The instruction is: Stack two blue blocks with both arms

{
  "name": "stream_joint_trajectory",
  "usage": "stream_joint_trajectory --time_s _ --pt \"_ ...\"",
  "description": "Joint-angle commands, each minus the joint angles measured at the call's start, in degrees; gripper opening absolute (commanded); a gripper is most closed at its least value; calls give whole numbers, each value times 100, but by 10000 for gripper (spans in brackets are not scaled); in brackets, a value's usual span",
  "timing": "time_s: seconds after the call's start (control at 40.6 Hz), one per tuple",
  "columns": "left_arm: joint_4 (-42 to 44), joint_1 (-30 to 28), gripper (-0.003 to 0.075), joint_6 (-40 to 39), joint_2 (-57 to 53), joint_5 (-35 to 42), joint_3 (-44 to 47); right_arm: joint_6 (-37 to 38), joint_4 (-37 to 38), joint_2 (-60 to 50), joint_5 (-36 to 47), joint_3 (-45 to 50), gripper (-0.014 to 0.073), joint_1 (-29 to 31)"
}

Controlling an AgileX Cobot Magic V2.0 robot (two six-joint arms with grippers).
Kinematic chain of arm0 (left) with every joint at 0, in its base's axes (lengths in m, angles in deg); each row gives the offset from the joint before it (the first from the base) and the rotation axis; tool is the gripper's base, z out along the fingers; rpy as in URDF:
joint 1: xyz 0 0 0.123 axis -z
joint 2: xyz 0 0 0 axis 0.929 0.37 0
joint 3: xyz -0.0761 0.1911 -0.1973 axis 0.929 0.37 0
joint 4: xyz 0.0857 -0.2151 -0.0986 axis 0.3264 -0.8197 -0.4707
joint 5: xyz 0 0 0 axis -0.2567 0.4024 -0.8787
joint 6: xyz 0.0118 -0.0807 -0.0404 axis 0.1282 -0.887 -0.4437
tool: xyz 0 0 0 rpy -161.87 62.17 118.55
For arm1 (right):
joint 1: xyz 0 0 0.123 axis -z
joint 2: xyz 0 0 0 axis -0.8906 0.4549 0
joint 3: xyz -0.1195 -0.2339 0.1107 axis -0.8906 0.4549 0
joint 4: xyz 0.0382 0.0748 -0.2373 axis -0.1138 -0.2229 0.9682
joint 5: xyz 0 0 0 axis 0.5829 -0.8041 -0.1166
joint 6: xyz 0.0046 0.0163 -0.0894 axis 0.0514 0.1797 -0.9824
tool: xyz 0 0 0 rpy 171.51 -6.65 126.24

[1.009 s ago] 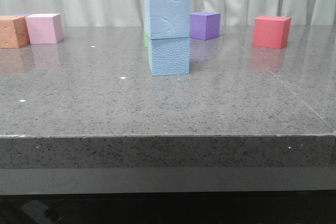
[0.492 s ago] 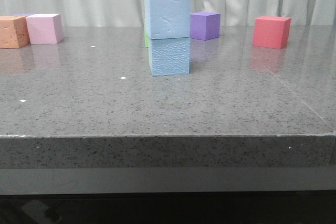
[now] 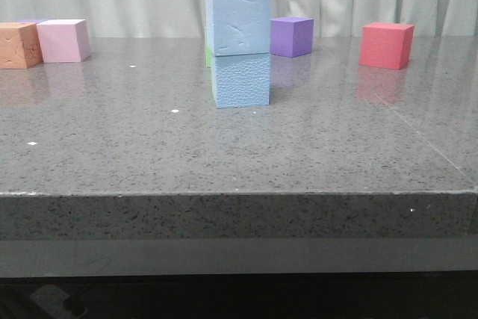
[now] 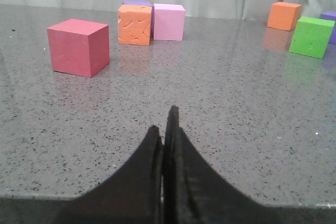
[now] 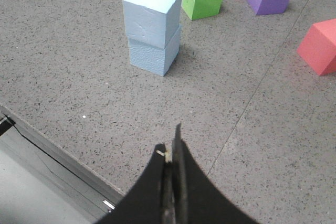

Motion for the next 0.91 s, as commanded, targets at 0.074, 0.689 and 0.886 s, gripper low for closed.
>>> stream_joint_trajectory --time_s 0.074,0.689,0.886 --pt "-94 -17 -20 -49 -115 1106 55 -53 -39 -23 443 -138 -119 39" --pt "-94 -17 -20 -49 -104 1208 55 -53 -39 -23 443 -138 -119 39" --pt "-94 -17 -20 -49 -104 1208 55 -53 -39 -23 443 -138 -119 39"
